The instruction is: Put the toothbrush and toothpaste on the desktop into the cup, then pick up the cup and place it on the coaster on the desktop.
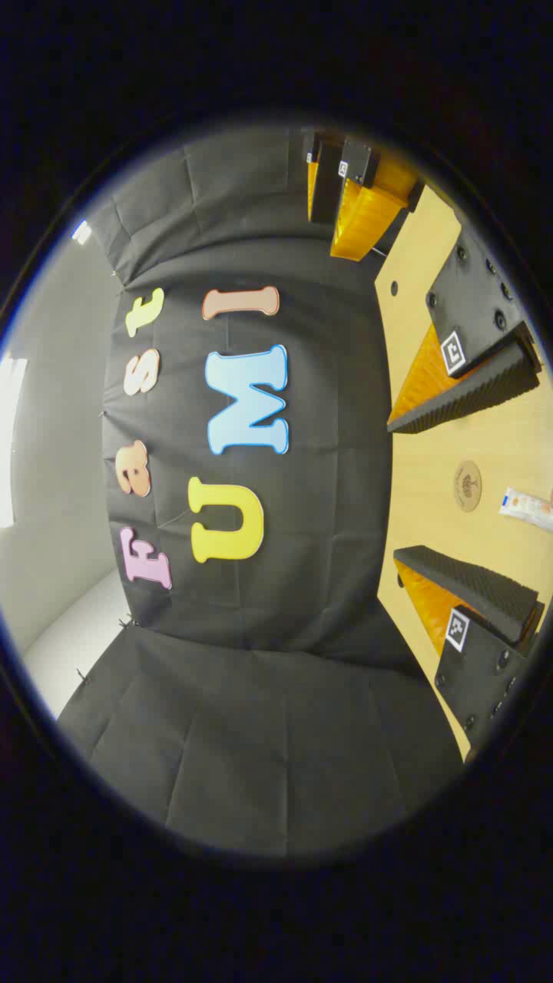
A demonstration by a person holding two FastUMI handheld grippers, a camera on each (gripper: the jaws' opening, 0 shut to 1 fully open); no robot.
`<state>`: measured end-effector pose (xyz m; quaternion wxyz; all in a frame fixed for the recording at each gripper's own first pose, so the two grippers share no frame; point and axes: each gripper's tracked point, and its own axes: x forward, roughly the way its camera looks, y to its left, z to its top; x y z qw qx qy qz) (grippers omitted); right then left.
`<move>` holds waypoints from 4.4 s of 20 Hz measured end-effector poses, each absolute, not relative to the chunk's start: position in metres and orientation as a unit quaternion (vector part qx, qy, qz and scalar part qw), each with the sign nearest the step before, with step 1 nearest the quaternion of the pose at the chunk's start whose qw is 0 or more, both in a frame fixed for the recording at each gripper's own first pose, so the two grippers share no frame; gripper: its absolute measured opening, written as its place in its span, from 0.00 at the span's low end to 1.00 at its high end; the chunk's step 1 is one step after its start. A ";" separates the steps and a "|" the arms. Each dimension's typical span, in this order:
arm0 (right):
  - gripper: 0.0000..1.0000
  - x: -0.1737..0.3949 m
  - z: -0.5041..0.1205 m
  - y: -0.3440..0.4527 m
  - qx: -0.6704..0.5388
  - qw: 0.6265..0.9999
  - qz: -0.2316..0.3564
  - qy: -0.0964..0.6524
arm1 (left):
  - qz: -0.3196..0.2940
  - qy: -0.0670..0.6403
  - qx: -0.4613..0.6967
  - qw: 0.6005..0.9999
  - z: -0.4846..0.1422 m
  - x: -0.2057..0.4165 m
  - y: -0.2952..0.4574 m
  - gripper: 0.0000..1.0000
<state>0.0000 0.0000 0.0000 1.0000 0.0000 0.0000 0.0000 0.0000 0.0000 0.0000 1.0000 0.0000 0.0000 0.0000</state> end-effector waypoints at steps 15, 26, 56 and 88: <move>0.86 -0.003 0.003 0.003 -0.006 1.000 0.010 -0.001 | 0.010 0.002 0.008 1.000 -0.002 0.000 0.003 0.94; 0.88 0.003 -0.023 -0.003 -0.004 0.999 0.009 0.042 | -0.005 0.032 0.001 0.999 -0.016 0.016 -0.007 0.94; 0.90 -0.044 -0.225 0.058 0.107 0.838 0.042 0.533 | -0.064 0.516 0.069 0.851 -0.280 0.008 0.013 0.96; 0.04 -0.071 -0.287 0.070 0.099 0.735 0.049 0.669 | -0.073 0.623 0.073 0.775 -0.343 -0.002 0.026 0.28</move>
